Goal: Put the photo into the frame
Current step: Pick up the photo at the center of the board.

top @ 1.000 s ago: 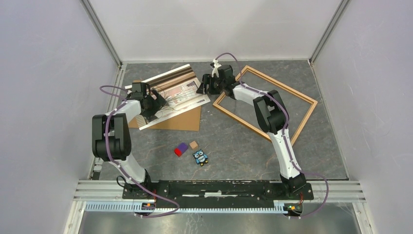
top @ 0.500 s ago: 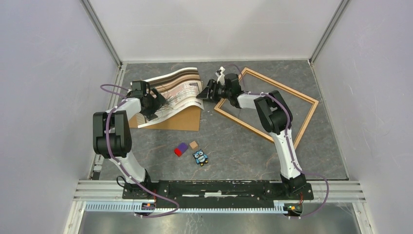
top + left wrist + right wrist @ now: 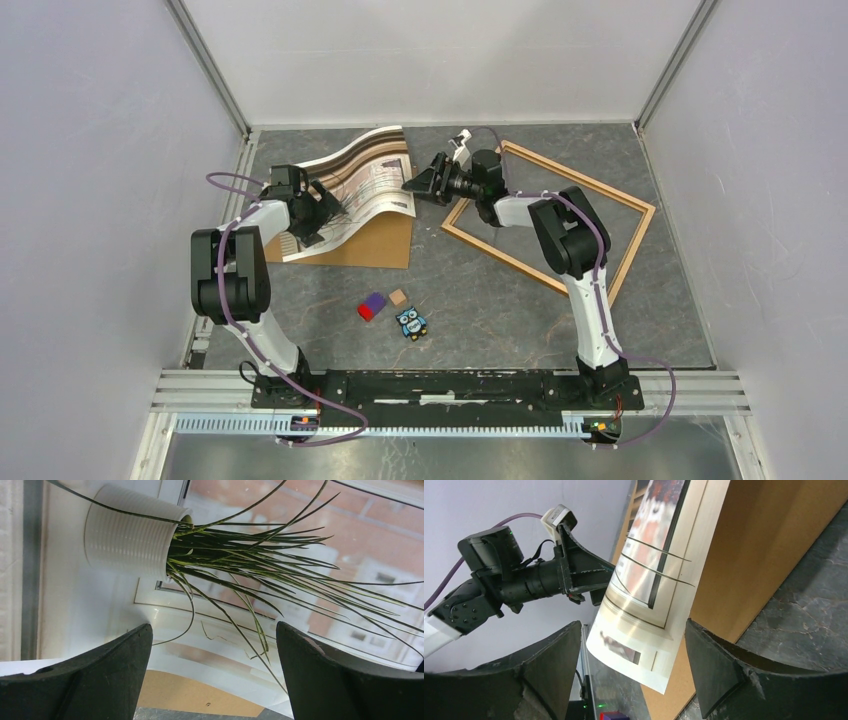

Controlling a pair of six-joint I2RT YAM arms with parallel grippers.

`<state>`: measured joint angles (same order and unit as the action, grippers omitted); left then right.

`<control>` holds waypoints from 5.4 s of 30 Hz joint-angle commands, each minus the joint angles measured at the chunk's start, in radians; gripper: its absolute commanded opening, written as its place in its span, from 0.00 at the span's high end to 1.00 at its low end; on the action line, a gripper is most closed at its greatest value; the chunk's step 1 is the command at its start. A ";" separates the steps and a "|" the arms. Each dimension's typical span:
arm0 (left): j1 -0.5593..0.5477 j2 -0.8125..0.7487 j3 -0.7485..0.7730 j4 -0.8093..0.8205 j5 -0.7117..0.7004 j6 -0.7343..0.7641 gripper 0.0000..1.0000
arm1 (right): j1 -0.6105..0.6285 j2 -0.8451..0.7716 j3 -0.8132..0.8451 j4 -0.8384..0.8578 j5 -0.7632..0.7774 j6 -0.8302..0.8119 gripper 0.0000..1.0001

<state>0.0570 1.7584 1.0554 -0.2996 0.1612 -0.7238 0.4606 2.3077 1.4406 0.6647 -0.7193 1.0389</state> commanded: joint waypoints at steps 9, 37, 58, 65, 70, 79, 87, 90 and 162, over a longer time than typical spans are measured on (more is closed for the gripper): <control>-0.002 0.029 -0.020 0.006 0.023 0.025 0.00 | -0.001 -0.024 -0.121 0.421 0.013 0.235 0.16; -0.083 0.076 -0.034 0.047 0.138 -0.016 0.00 | -0.046 -0.273 -0.552 0.447 0.107 0.157 0.19; -0.082 0.058 -0.009 0.013 0.098 0.014 0.00 | 0.232 -0.586 -0.557 -0.245 0.548 -1.992 0.20; -0.082 0.067 -0.010 0.018 0.110 0.005 0.00 | 0.312 -0.495 -0.581 -0.150 0.687 -2.305 0.27; -0.082 0.062 -0.009 0.019 0.111 0.004 0.00 | 0.336 -0.423 -0.554 -0.106 0.705 -2.365 0.33; -0.080 0.061 -0.008 0.022 0.116 0.001 0.00 | 0.377 -0.260 -0.454 -0.050 0.855 -2.467 0.37; -0.079 0.051 -0.008 0.018 0.114 0.008 0.00 | 0.386 -0.116 -0.293 -0.056 0.961 -2.468 0.38; -0.080 0.041 -0.005 0.015 0.113 0.018 0.00 | 0.392 -0.099 -0.266 -0.054 0.984 -2.454 0.46; -0.234 -0.528 -0.241 -0.159 -0.068 -0.873 0.86 | 0.603 -0.520 -0.287 -0.469 1.201 -1.891 0.83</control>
<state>-0.1761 1.2514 0.7803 -0.4351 0.1551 -1.6291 1.0397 1.8317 1.1206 0.2188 0.4519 -0.9058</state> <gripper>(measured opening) 0.218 0.083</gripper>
